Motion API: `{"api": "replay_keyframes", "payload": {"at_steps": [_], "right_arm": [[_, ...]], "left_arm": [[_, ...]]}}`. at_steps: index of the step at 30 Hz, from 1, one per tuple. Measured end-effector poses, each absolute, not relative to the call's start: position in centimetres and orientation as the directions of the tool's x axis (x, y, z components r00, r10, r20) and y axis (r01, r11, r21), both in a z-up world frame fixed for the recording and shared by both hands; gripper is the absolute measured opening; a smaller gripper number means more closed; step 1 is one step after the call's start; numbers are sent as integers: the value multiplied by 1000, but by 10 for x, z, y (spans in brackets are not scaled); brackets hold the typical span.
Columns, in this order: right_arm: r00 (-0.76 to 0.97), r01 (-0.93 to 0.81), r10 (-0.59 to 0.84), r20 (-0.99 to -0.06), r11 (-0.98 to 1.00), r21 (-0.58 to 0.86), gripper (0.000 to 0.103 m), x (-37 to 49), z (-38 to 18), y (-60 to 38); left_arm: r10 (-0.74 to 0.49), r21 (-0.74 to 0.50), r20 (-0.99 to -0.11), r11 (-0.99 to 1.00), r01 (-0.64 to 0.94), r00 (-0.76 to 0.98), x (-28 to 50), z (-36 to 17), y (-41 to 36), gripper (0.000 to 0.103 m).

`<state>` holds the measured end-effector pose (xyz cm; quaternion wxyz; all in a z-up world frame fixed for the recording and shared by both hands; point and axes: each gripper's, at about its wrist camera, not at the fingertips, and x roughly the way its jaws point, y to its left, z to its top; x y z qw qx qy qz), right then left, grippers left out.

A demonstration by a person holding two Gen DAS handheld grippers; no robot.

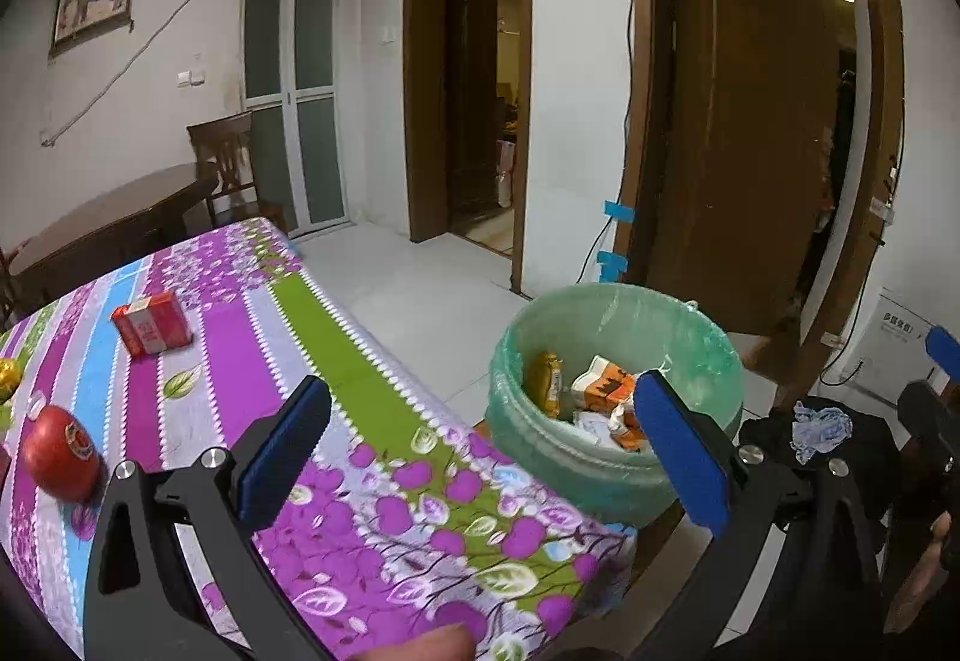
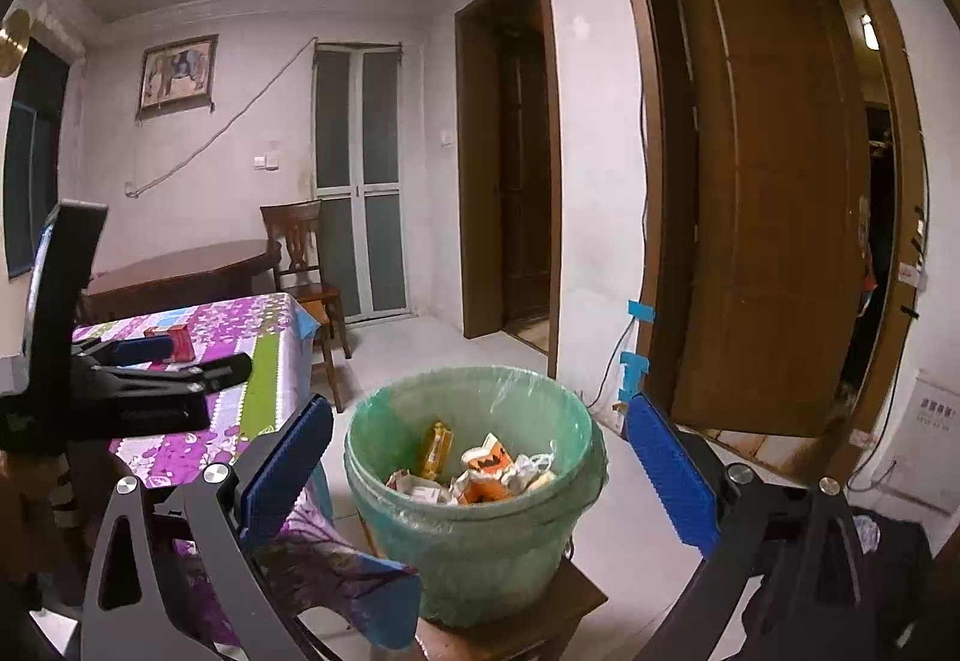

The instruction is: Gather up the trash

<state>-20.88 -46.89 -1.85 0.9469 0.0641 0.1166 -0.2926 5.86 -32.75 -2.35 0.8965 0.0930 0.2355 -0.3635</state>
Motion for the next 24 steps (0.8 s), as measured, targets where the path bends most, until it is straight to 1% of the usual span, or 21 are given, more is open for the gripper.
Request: {"api": "replay_keyframes", "payload": {"at_steps": [3, 8, 13, 24], "right_arm": [[791, 577, -549, -272, 816, 32, 98, -211, -28, -463], [786, 590, -561, -259, 806, 44, 98, -218, -34, -458], [779, 607, -584, -228, 793, 43, 98, -222, -31, -453], [778, 610, -586, -229, 791, 46, 98, -221, -31, -453]], "left_arm": [[-597, -5, -492, 730, 684, 633, 59, -28, -323, 98], [-587, 27, -487, 730, 683, 647, 53, -34, -320, 98], [-619, 19, -469, 706, 708, 629, 46, -36, -316, 98], [-627, 14, -472, 697, 717, 620, 41, -41, -311, 98]]}}
